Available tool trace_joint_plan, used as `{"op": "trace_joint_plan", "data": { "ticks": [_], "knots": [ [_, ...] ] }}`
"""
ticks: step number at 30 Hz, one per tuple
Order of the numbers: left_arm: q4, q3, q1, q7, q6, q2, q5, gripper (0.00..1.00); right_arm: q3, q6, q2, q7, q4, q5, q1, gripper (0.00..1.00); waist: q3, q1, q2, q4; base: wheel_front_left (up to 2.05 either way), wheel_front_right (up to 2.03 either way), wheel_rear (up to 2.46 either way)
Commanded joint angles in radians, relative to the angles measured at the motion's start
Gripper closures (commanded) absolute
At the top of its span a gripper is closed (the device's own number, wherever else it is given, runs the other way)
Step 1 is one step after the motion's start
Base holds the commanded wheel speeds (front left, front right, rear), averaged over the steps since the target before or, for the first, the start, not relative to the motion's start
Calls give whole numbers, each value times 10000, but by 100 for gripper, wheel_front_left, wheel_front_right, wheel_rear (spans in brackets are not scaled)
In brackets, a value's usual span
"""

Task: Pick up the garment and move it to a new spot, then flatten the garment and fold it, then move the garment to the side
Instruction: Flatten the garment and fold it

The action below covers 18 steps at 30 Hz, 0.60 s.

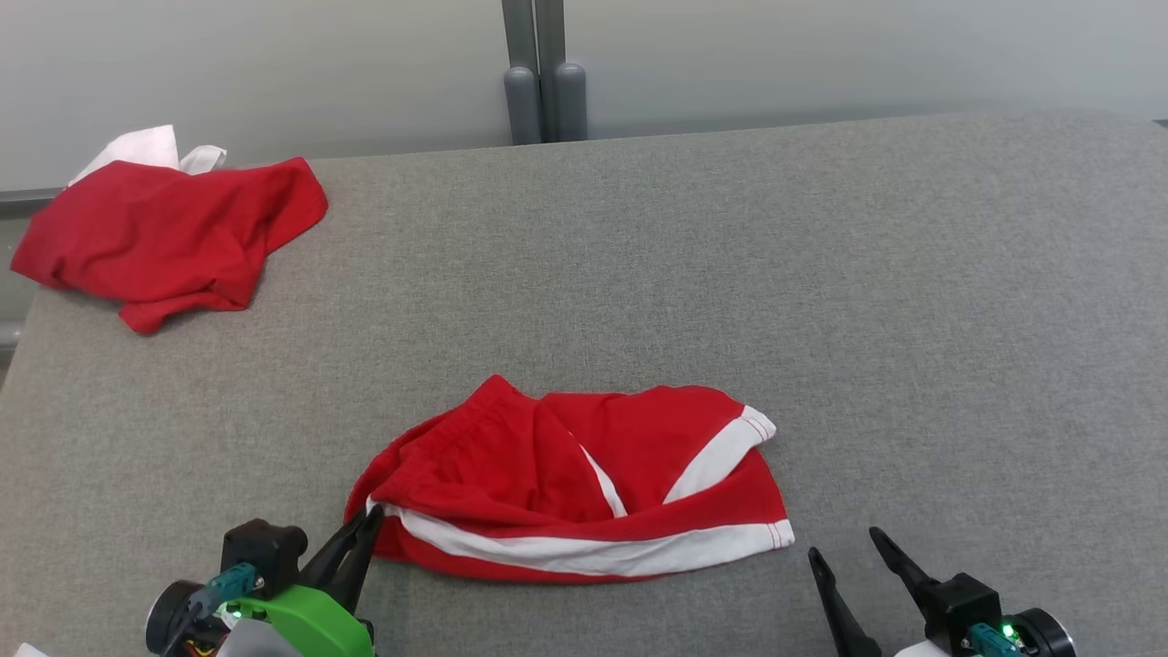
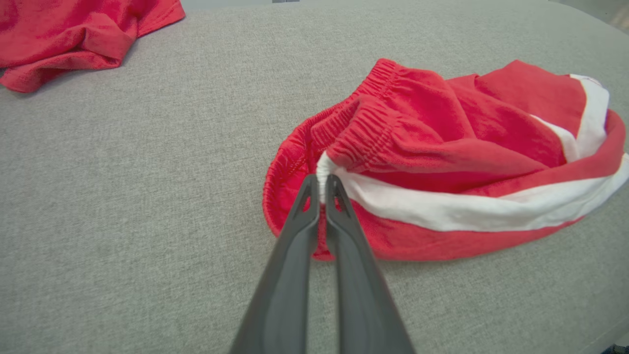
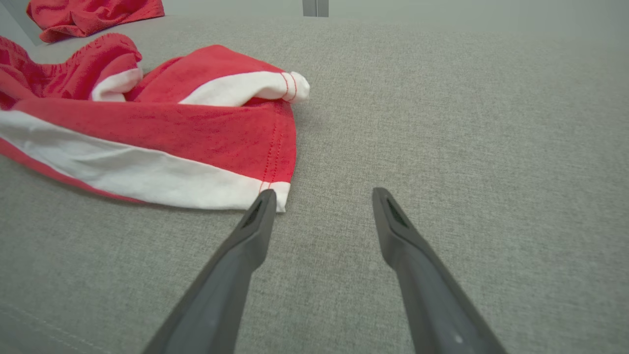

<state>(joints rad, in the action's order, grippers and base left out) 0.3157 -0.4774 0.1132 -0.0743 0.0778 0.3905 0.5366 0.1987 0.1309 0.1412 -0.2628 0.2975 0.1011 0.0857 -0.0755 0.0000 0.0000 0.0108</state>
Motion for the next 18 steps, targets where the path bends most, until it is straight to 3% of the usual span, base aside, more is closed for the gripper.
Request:
{"op": "trace_joint_plan", "data": {
  "ticks": [1, 9, 18],
  "knots": [
    [-9, 56, -115, -108, -82, -40, 39, 100, 170, -3, 22, -30, 132, 142, -169, 0, -14, 0, 0, 0, 0, 0, 0],
    [-10, 80, -140, -456, -295, -422, 218, 100, 880, -3, -202, -30, 1333, 597, -1125, 0, -89, 0, 0, -289, 0, 0, 0],
    [159, -127, 2, -597, -230, -639, 225, 100, 1192, -3, -412, -30, 2736, 831, -1814, 0, -98, 0, 0, -663, 0, 0, 0]
  ]
}}
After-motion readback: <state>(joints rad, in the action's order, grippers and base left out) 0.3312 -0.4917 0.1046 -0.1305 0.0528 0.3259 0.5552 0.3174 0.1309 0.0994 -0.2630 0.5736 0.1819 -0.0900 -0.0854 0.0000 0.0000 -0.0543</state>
